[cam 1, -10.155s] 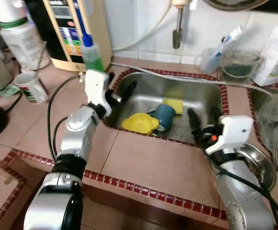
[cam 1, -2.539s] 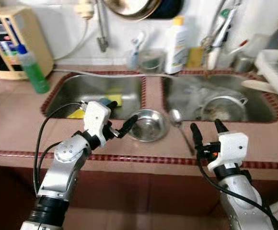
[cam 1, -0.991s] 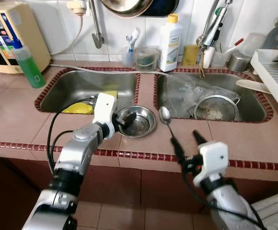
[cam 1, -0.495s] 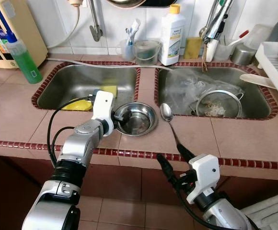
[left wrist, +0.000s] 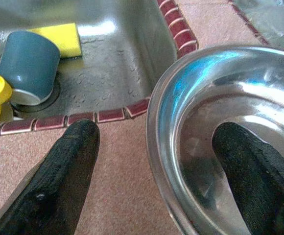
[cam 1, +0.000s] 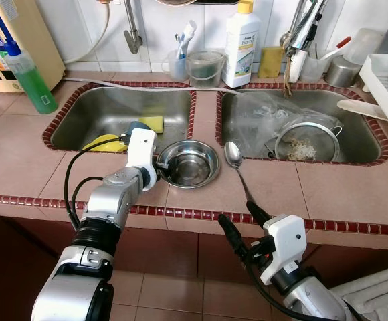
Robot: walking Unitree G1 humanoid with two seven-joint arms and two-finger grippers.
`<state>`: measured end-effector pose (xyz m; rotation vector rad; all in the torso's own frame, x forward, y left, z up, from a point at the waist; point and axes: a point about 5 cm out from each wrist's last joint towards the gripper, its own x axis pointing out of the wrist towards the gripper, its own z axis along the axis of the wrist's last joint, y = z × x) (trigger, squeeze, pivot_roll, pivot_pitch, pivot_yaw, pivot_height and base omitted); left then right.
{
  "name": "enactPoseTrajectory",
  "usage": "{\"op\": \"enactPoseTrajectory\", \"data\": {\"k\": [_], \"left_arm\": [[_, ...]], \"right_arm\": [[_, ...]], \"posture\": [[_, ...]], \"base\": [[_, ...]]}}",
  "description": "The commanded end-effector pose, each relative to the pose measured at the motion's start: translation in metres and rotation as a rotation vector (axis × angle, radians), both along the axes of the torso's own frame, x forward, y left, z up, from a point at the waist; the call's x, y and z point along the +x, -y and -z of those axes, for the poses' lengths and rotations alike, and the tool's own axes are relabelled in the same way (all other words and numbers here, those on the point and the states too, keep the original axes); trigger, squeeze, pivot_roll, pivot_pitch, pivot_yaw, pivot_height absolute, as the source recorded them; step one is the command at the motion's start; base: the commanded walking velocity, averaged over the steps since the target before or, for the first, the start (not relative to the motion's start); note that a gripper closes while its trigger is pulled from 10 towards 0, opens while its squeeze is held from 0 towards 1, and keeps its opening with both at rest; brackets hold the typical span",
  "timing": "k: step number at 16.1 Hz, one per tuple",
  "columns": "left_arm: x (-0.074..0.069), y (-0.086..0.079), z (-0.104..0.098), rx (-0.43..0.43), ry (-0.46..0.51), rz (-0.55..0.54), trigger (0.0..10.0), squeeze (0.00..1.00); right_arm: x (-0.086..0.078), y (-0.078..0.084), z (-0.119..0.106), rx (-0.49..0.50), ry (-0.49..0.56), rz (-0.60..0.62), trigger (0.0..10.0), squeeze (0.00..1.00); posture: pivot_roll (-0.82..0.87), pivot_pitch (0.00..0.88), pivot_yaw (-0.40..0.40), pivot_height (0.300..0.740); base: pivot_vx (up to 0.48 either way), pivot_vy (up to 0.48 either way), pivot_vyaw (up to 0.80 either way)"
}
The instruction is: Kitchen organization
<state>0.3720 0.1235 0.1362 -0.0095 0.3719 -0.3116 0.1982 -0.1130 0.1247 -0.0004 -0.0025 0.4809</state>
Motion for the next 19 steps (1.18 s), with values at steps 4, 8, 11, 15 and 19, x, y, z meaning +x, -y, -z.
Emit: {"op": "enactPoseTrajectory", "data": {"k": [4,8,11,15,19], "left_arm": [[0.001,0.01,0.001,0.057,-0.028,0.059,10.0,0.0],[0.001,0.013,0.003,0.089,-0.032,0.12,10.0,0.0],[-0.005,0.017,0.01,0.182,0.021,0.244,1.5,0.0],[-0.013,0.02,0.022,0.25,-0.03,0.346,0.0,0.0],[-0.013,0.018,0.023,0.245,-0.035,0.358,0.0,0.0]], "right_arm": [[0.0,-0.003,-0.005,0.003,0.013,-0.006,10.0,0.0],[0.001,-0.002,-0.005,0.002,0.018,0.012,10.0,0.0],[0.003,-0.003,-0.006,0.004,0.027,0.029,10.0,0.0],[0.001,-0.003,-0.004,0.002,0.027,0.041,10.0,0.0],[0.003,-0.003,-0.004,-0.001,0.029,0.044,10.0,0.0]], "posture": [[-0.21,0.103,0.097,0.74],[-0.21,0.106,0.111,0.74],[-0.22,0.105,0.123,0.74],[-0.22,0.105,0.134,0.74],[-0.21,0.102,0.134,0.74]], "base": [[0.0,0.0,0.0],[0.0,0.0,0.0],[0.0,0.0,0.0],[0.0,0.0,0.0],[0.0,0.0,0.0]]}}
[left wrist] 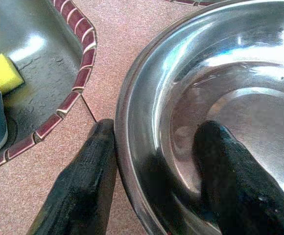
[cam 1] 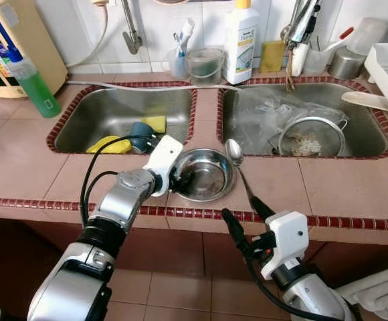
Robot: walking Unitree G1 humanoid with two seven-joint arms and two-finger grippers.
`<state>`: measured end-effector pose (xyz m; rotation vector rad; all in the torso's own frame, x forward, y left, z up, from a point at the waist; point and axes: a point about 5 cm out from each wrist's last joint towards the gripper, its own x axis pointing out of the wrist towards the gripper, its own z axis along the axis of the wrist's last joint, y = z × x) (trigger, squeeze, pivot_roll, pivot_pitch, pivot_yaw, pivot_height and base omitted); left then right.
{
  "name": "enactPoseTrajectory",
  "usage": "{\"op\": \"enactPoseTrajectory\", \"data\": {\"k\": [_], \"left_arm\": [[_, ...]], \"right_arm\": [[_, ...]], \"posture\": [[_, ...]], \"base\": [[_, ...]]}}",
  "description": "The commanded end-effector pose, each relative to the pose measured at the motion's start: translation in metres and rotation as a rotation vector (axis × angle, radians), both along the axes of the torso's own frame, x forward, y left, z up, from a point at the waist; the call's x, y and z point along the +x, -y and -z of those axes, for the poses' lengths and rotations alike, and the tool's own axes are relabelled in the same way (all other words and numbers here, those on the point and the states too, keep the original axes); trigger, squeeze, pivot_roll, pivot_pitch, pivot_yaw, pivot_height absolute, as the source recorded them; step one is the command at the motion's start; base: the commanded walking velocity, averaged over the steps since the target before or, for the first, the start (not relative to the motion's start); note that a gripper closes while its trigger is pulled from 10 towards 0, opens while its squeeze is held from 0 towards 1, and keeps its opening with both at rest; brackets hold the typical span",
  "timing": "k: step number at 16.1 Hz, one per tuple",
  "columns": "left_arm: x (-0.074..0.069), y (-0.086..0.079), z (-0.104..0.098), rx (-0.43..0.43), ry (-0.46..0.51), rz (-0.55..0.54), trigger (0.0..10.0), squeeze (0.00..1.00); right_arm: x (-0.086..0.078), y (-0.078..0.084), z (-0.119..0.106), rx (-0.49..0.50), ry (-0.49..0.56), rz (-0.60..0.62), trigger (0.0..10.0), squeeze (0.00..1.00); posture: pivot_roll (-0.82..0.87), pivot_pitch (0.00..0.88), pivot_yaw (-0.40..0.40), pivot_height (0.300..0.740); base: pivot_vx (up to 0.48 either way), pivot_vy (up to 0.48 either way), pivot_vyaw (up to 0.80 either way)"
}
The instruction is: Kitchen organization
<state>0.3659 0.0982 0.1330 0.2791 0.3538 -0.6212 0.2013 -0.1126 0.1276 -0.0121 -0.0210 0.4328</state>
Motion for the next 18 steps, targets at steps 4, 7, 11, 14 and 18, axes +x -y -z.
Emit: {"op": "enactPoseTrajectory", "data": {"k": [4,7,11,14,18], "left_arm": [[-0.01,-0.01,0.026,0.003,-0.157,-0.04,0.0,0.0],[-0.011,-0.013,0.03,-0.026,-0.2,-0.08,0.0,0.0],[-0.009,-0.016,0.029,-0.031,-0.214,-0.104,0.0,0.0],[-0.009,-0.017,0.029,-0.035,-0.223,-0.112,0.0,0.0],[-0.01,-0.018,0.029,-0.039,-0.228,-0.114,0.0,0.0]], "right_arm": [[-0.001,-0.004,-0.001,0.0,0.008,-0.011,10.0,0.0],[-0.001,-0.005,-0.001,-0.001,0.007,-0.014,10.0,0.0],[-0.001,-0.005,-0.001,-0.003,0.01,-0.013,10.0,0.0],[0.0,-0.005,-0.001,-0.004,0.013,-0.009,10.0,0.0],[0.001,-0.005,-0.001,-0.004,0.015,-0.005,10.0,0.0]], "posture": [[-0.21,0.099,0.129,0.74],[-0.21,0.1,0.127,0.74],[-0.2,0.101,0.126,0.74],[-0.2,0.103,0.127,0.74],[-0.2,0.104,0.128,0.74]], "base": [[0.0,0.0,0.0],[0.0,0.0,0.0],[0.0,0.0,0.0],[0.0,0.0,0.0],[0.0,0.0,0.0]]}}
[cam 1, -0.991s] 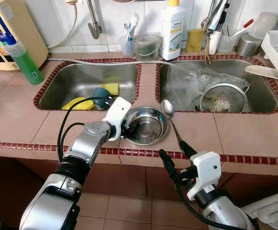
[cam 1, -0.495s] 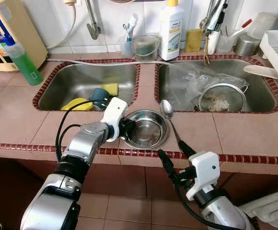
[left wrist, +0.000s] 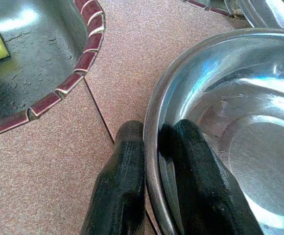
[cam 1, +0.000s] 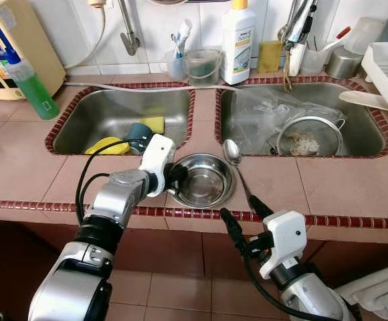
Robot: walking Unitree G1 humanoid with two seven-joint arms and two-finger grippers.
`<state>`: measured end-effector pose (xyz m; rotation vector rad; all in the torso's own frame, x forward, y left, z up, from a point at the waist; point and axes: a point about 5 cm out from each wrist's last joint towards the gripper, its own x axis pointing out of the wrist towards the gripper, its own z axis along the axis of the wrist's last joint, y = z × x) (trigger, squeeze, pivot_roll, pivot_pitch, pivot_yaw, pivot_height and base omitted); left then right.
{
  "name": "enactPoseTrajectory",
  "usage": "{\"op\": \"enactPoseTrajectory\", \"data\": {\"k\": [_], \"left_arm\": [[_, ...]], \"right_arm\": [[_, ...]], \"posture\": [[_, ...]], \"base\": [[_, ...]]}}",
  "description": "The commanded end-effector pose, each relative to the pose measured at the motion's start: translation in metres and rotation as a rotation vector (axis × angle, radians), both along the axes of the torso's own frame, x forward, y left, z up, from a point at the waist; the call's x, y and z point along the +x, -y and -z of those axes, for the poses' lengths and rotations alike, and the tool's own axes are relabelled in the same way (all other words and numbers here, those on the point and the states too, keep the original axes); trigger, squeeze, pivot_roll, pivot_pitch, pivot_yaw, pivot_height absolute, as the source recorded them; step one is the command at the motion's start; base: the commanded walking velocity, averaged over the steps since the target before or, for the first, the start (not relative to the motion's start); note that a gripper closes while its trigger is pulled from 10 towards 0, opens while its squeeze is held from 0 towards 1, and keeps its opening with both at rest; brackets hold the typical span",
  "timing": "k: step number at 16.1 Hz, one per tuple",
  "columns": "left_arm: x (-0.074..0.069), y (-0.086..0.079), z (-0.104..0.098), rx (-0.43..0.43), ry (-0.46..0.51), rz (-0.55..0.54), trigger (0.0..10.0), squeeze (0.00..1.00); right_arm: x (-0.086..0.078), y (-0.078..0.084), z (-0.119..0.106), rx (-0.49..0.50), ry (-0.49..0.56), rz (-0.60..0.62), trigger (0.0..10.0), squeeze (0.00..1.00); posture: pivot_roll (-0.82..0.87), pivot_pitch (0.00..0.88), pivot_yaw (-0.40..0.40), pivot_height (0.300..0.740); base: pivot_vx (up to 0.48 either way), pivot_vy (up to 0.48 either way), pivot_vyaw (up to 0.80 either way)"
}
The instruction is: Kitchen organization
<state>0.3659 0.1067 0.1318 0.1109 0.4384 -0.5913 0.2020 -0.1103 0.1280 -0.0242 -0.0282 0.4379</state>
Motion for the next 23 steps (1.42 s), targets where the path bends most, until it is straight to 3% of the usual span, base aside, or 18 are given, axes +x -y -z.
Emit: {"op": "enactPoseTrajectory", "data": {"k": [1,5,9,14,15,23], "left_arm": [[-0.01,-0.009,0.028,0.082,-0.112,-0.033,0.0,0.0],[-0.009,-0.009,0.028,0.056,-0.118,-0.04,0.0,0.0],[-0.006,-0.001,0.018,-0.097,-0.123,-0.053,0.0,0.0],[-0.005,0.0,0.014,-0.129,-0.12,-0.056,0.0,0.0],[0.001,0.0,0.005,-0.221,-0.124,-0.074,0.0,0.0],[0.008,-0.002,-0.004,-0.317,-0.106,-0.139,0.0,0.0]], "right_arm": [[0.0,-0.003,0.0,0.006,0.006,0.001,10.0,0.0],[0.003,-0.002,-0.001,0.003,0.012,0.001,10.0,0.0],[0.008,-0.002,-0.002,0.0,0.026,-0.001,10.0,0.0],[0.009,-0.002,-0.003,0.002,0.031,-0.001,10.0,0.0],[0.019,-0.001,-0.005,-0.008,0.056,-0.009,10.0,0.0],[0.028,0.001,-0.009,-0.009,0.082,-0.003,10.0,0.0]], "posture": [[-0.2,0.104,0.128,0.74],[-0.2,0.092,0.126,0.74],[-0.2,0.077,0.123,0.74],[-0.2,0.07,0.122,0.74],[-0.2,0.019,0.116,0.74],[-0.2,0.006,0.107,0.74]], "base": [[0.0,0.0,0.0],[0.0,0.0,0.0],[0.0,0.0,0.0],[0.0,0.0,0.0],[0.0,0.0,0.0],[0.0,0.0,0.0]]}}
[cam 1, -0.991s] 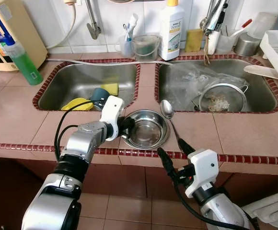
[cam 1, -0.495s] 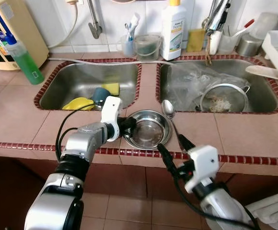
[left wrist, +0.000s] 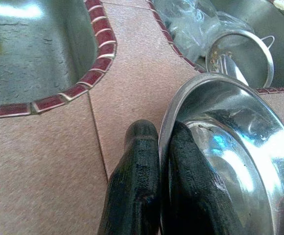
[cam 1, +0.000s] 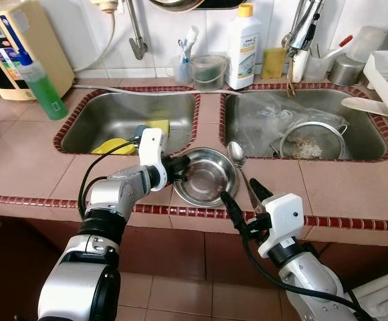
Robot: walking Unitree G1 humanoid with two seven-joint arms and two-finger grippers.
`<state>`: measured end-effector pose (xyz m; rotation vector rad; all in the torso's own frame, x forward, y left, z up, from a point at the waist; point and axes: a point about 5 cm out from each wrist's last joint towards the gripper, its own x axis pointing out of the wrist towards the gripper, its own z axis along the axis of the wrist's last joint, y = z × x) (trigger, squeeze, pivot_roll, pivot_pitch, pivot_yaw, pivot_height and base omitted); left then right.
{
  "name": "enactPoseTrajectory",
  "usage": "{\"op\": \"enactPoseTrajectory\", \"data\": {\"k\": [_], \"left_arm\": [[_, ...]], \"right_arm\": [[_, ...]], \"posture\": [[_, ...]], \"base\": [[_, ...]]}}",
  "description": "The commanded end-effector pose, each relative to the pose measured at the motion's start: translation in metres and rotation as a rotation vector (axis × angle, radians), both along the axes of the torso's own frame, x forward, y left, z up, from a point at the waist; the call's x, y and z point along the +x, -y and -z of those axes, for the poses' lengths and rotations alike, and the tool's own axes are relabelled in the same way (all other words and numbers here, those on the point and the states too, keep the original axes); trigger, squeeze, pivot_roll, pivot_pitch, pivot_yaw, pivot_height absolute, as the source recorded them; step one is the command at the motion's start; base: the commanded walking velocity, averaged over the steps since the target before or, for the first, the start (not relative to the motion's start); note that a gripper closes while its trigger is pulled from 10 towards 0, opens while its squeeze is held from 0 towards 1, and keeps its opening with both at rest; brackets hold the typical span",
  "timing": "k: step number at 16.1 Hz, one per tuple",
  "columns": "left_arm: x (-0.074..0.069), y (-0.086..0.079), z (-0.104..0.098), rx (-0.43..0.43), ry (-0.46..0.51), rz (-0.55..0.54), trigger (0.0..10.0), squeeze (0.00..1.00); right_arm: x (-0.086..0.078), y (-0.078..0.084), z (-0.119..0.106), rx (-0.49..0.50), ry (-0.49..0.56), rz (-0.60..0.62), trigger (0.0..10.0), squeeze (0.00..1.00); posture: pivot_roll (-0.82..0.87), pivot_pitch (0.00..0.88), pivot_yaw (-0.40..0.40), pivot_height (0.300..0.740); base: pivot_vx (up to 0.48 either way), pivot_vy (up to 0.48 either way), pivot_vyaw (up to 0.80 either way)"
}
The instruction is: Kitchen organization
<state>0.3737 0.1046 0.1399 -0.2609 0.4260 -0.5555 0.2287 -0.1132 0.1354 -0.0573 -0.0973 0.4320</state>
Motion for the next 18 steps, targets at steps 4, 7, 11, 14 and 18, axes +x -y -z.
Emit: {"op": "enactPoseTrajectory", "data": {"k": [4,7,11,14,18], "left_arm": [[0.004,-0.01,0.0,-0.011,0.019,-0.09,0.0,0.0],[0.012,-0.016,-0.01,-0.079,0.07,-0.204,0.0,0.0],[0.014,-0.021,-0.013,-0.105,0.079,-0.255,0.0,0.0],[0.016,-0.026,-0.013,-0.128,0.087,-0.338,0.9,0.0],[0.017,-0.035,-0.019,-0.07,0.206,-0.417,10.0,0.0]], "right_arm": [[0.001,-0.001,-0.001,0.011,0.016,-0.009,10.0,0.0],[0.004,0.0,-0.003,0.012,0.028,-0.007,10.0,0.0],[0.004,0.0,-0.004,0.011,0.033,-0.008,10.0,0.0],[0.004,0.001,-0.004,0.01,0.037,-0.006,10.0,0.0],[0.012,0.011,-0.012,0.027,0.086,0.089,10.0,0.0]], "posture": [[-0.2,0.008,0.102,0.74],[-0.2,0.005,0.099,0.74],[-0.2,0.001,0.097,0.74],[-0.2,0.003,0.094,0.74],[-0.2,0.007,0.094,0.74]], "base": [[0.0,0.0,0.0],[0.0,0.0,0.0],[0.0,0.0,0.0],[0.0,0.0,0.0],[0.0,0.0,0.0]]}}
